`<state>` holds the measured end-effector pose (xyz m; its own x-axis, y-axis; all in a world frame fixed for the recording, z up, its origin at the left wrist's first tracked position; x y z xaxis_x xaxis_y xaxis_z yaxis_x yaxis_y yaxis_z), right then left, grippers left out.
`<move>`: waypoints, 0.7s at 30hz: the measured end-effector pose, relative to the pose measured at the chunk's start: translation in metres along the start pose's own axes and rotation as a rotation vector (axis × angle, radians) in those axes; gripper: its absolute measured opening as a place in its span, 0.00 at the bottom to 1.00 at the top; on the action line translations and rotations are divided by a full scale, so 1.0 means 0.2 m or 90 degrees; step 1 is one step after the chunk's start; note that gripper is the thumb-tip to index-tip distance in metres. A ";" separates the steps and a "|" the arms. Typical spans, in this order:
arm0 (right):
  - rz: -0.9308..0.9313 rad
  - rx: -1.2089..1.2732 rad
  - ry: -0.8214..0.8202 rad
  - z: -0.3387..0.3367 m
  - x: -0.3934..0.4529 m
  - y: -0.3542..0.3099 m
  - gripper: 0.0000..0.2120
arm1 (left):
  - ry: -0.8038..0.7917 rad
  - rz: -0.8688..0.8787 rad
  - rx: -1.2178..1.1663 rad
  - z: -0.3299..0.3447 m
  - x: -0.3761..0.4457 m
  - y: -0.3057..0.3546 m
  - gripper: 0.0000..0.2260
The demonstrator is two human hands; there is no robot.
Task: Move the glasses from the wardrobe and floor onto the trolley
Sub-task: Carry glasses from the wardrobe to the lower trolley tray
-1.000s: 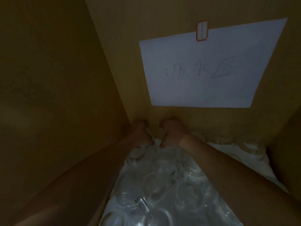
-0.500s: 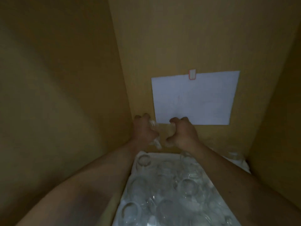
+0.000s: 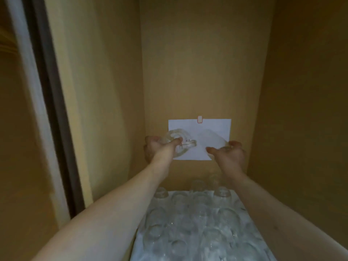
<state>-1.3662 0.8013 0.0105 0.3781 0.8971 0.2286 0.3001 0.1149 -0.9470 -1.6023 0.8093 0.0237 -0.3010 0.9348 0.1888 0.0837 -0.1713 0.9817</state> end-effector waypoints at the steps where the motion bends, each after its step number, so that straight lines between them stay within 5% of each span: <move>1: 0.020 0.010 -0.007 -0.02 -0.04 0.00 0.45 | -0.010 -0.015 -0.044 0.00 -0.04 0.00 0.32; 13: 0.073 0.468 -0.043 -0.23 -0.62 0.01 0.32 | -0.368 -0.269 -0.625 -0.03 -0.54 -0.05 0.22; 18: 0.080 0.555 -0.106 -0.32 -0.78 0.03 0.08 | -0.406 -0.311 -0.739 -0.01 -0.72 -0.09 0.21; 21: 0.067 0.570 -0.121 -0.39 -0.86 0.04 0.04 | -0.425 -0.315 -0.759 0.01 -0.79 -0.08 0.21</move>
<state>-1.3601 0.6143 -0.0181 0.1906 0.9676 0.1658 -0.5471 0.2449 -0.8004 -1.5543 0.6645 -0.0226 0.4532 0.8846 0.1100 -0.8194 0.3649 0.4420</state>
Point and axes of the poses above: each hand's wrist, its own x-axis towards the middle knuckle, its own z-axis out of the palm, y = z × x, the point moved 4 cm from there along x, towards the middle knuckle, and after that the axes turned 13 degrees about -y, right-handed, at the moved point
